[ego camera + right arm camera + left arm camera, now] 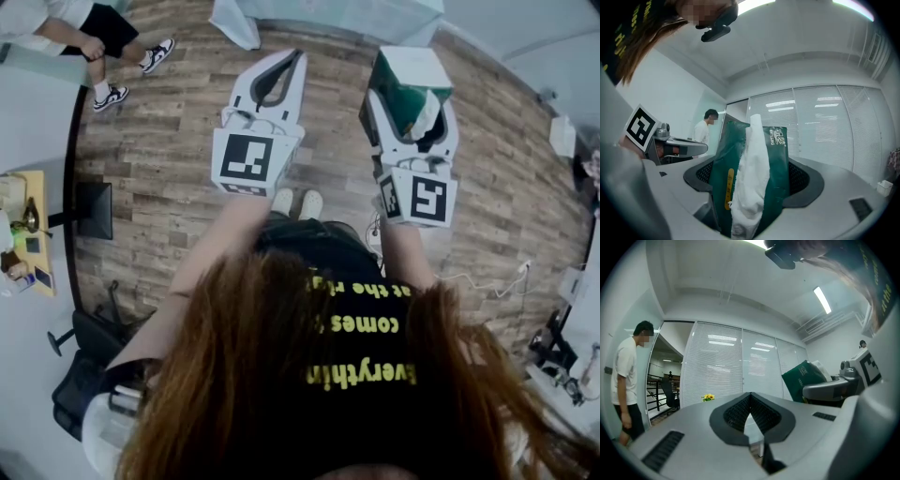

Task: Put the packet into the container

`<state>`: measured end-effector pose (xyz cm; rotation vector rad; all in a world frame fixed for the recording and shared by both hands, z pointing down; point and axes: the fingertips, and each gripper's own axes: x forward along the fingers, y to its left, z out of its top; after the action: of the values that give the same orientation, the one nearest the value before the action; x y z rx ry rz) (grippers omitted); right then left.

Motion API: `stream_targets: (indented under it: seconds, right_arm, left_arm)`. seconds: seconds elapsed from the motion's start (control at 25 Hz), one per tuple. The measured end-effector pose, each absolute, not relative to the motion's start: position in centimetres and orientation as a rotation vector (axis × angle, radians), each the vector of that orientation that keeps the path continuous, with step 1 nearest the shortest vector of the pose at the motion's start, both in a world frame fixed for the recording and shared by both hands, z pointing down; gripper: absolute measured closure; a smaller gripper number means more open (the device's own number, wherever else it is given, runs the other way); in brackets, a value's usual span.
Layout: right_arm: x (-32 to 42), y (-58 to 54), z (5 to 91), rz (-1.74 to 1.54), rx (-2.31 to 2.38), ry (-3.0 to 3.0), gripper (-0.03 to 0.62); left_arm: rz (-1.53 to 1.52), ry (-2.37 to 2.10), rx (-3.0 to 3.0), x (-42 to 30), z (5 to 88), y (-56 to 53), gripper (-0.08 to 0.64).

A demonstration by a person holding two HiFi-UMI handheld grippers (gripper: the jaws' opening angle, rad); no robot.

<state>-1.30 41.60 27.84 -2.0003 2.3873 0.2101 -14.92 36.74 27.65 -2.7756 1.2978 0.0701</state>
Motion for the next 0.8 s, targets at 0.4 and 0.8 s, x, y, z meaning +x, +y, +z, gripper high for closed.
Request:
stream_targets:
  seconds: [0.4, 0.8]
  right_arm:
    - [2.1, 41.4, 28.2, 0.196, -1.958, 2.398, 0.192]
    - [4.5, 40.8, 28.6, 0.169, -1.933, 2.402, 0.192]
  left_arm:
    - [0.079, 1.331, -2.738, -12.3, 27.5, 36.6, 0.558]
    - [0.05, 1.351, -2.694, -10.7, 27.3, 36.2, 0.558]
